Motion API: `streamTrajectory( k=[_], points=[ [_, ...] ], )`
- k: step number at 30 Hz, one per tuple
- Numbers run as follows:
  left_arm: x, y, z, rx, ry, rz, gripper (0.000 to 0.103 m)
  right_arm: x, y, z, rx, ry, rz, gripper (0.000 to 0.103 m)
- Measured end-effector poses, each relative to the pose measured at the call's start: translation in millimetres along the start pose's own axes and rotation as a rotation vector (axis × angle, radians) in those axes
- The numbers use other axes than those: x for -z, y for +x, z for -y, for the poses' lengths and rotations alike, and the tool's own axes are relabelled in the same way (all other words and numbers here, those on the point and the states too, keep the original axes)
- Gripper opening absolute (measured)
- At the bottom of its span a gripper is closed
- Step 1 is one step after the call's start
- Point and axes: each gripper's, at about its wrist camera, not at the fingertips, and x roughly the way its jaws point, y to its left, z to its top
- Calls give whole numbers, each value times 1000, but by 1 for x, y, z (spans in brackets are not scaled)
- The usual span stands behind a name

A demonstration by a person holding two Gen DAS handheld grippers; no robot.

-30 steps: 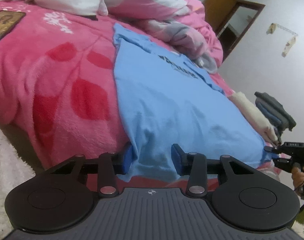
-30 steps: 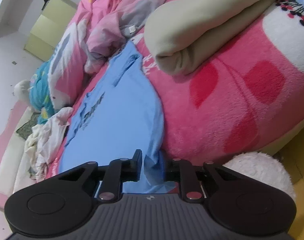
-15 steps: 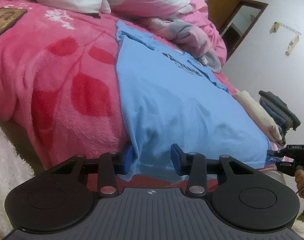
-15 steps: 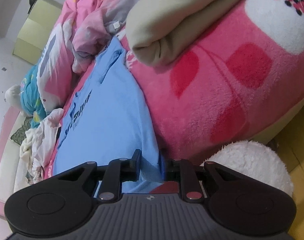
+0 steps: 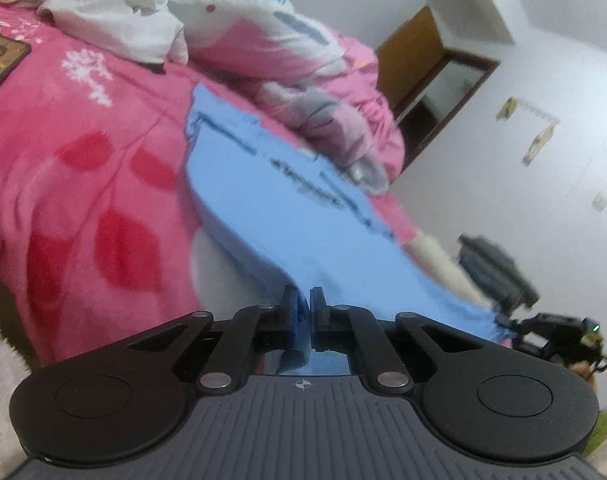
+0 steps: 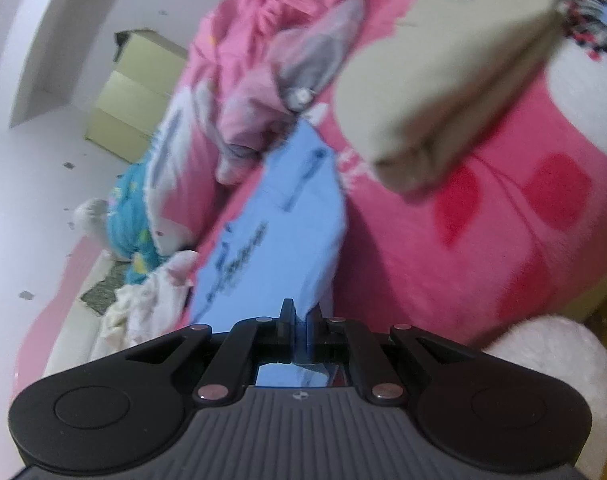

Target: Fold clothes

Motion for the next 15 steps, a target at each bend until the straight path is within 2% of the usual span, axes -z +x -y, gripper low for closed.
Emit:
streamTrajectory(
  k=[7, 12, 15],
  points=[
    [-51, -2, 3, 79, -60, 127, 2, -38, 17, -47, -88, -94, 32, 5],
    [-97, 12, -7, 116, -118, 226, 0, -70, 51, -76, -131, -126, 54, 5],
    [-113, 25, -14, 114, -147, 231, 0, -90, 73, -89, -155, -134, 63, 5]
  ],
)
